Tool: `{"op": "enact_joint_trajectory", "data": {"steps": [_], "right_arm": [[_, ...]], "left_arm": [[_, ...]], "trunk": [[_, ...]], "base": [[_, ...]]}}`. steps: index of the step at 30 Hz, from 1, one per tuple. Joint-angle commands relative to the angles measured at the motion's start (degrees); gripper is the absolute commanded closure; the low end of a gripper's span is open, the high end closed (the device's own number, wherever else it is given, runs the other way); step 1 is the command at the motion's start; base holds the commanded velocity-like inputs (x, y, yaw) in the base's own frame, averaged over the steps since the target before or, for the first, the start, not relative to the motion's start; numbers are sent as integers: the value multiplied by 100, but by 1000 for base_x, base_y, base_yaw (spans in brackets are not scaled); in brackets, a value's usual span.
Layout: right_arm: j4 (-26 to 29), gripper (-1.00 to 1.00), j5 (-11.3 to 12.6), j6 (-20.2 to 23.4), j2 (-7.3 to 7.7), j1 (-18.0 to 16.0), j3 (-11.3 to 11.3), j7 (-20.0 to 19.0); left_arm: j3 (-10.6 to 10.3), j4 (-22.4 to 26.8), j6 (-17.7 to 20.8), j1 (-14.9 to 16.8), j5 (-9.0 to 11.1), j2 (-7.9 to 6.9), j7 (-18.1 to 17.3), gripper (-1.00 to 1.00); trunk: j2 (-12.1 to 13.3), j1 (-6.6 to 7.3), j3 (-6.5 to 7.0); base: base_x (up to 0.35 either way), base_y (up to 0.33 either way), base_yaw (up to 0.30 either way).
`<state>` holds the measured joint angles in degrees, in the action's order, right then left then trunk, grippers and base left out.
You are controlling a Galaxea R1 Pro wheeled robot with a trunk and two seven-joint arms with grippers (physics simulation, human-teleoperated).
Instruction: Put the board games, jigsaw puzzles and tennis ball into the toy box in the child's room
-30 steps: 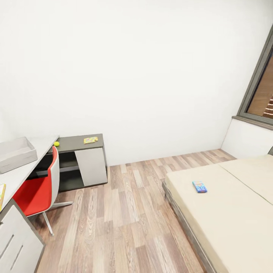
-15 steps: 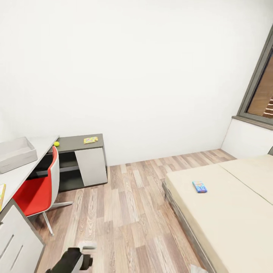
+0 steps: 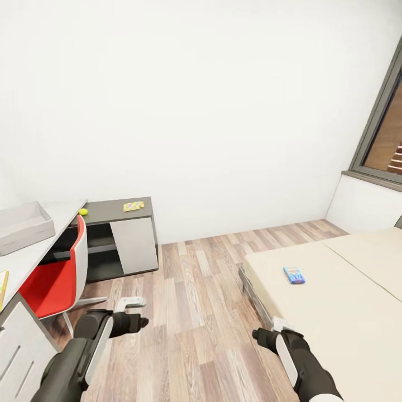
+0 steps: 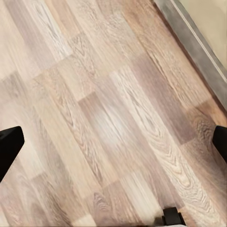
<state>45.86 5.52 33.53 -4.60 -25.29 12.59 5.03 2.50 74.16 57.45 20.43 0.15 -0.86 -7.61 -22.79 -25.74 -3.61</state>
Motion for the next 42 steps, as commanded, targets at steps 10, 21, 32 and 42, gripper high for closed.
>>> {"op": "enact_joint_trajectory", "data": {"steps": [10, 21, 32, 42], "right_arm": [[213, -100, 63, 83, -45, 19, -16, 27], [157, -100, 74, 63, -23, 8, 18, 24], [-2, -100, 77, 67, 22, 3, 49, 30], [-19, -100, 79, 75, 25, -1, 53, 41]], "left_arm": [[55, 99, 22, -1, 18, 7, -149, -100], [38, 115, 16, -3, 20, 7, -171, -100], [10, 117, 12, -3, 20, 6, -172, -100], [-3, 117, 5, -3, 17, 8, -163, -100]], "trunk": [[-13, -4, -14], [-13, -4, -14], [-13, -4, -14], [-13, -4, -14]], "base": [[0, 0, -8], [0, 62, -198], [0, 254, -270], [49, 269, -276]]}}
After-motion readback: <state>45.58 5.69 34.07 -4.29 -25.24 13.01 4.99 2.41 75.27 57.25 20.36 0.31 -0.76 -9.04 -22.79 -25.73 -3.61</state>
